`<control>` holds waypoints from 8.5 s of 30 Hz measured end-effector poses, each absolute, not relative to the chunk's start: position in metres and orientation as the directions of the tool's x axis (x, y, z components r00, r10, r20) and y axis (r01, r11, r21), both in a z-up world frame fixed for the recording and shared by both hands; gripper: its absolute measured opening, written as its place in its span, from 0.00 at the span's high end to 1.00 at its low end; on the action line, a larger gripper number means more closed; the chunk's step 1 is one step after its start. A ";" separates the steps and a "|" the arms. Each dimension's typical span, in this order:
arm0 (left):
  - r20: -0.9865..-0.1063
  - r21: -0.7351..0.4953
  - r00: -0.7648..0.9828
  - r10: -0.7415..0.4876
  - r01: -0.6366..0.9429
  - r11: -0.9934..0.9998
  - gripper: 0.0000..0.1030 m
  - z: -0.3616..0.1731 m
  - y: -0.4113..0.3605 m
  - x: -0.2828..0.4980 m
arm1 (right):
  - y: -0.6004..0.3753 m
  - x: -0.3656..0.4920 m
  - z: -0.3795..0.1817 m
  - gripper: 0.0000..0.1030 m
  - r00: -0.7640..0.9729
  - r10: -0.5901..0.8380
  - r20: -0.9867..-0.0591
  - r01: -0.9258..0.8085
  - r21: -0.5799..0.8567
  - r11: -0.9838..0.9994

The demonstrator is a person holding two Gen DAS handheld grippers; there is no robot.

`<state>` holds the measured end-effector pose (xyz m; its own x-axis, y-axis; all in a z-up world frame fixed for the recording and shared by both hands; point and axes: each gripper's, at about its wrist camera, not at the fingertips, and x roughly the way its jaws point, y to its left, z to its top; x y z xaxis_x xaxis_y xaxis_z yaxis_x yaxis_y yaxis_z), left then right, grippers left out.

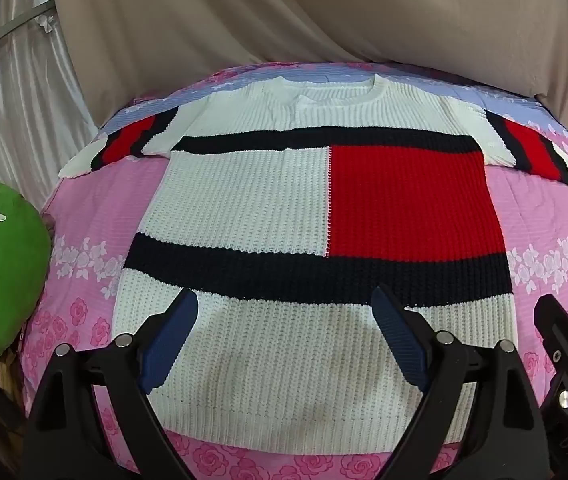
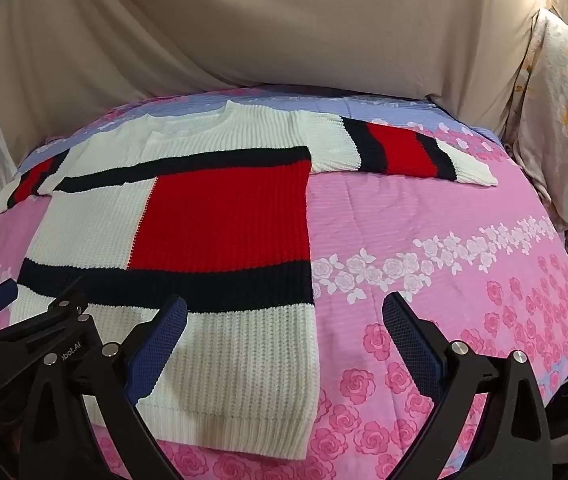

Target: Fold small clothes

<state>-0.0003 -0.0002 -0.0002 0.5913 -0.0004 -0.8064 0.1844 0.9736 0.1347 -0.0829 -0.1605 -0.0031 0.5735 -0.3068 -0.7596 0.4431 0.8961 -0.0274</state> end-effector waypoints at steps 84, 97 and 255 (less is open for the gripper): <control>-0.862 0.023 0.507 -0.011 0.062 0.998 0.07 -0.009 0.005 0.054 | -0.559 -0.026 -0.071 0.25 0.497 -0.212 -0.842 0.814 0.367 0.450; -0.864 0.040 0.504 0.014 0.041 0.998 0.07 -0.017 0.019 0.070 | -0.592 0.046 -0.048 0.95 0.576 -0.230 -0.784 0.738 0.379 0.558; -0.825 -0.447 0.534 -0.184 -0.418 0.791 0.91 -0.069 0.159 0.282 | -0.326 0.223 -0.095 0.94 0.624 0.117 -0.773 0.450 0.477 0.755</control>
<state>0.2817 0.1587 -0.0691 0.5345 -0.1841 -0.8249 -0.4178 0.7909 -0.4472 0.2234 -0.3263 -0.0952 0.6239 0.1166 -0.7727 0.4502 0.7547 0.4773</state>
